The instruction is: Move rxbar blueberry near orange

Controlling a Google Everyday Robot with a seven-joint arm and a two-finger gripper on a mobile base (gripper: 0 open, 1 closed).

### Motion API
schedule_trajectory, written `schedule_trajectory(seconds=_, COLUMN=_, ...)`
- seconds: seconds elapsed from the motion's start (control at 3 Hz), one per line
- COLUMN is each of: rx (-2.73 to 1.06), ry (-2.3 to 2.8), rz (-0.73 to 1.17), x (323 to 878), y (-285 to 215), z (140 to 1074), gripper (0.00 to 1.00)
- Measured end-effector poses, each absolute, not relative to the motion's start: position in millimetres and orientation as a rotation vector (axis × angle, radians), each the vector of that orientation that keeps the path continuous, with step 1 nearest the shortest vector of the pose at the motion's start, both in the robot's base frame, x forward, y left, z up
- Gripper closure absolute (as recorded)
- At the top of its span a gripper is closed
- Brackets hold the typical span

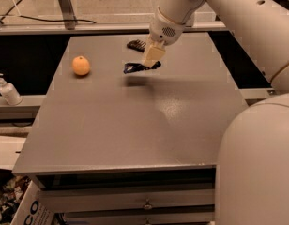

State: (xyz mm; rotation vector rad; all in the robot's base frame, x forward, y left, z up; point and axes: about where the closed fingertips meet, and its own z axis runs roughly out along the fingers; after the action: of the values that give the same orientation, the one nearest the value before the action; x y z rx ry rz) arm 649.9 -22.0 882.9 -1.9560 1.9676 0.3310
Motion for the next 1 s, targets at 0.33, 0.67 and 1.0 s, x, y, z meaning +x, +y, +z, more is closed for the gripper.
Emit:
schedule_trajectory(seconds=0.33, rx=-1.955, ry=1.944, rz=0.34, x=662, y=-2, z=884, gripper=1.0)
schedule_trajectory(seconds=0.67, rx=-1.97, ry=1.919, rz=0.344, x=667, y=20, z=884, gripper=1.0)
schedule_trajectory(seconds=1.0, rx=-2.0, ry=1.903, rz=0.339, x=672, y=43, z=879, gripper=1.0)
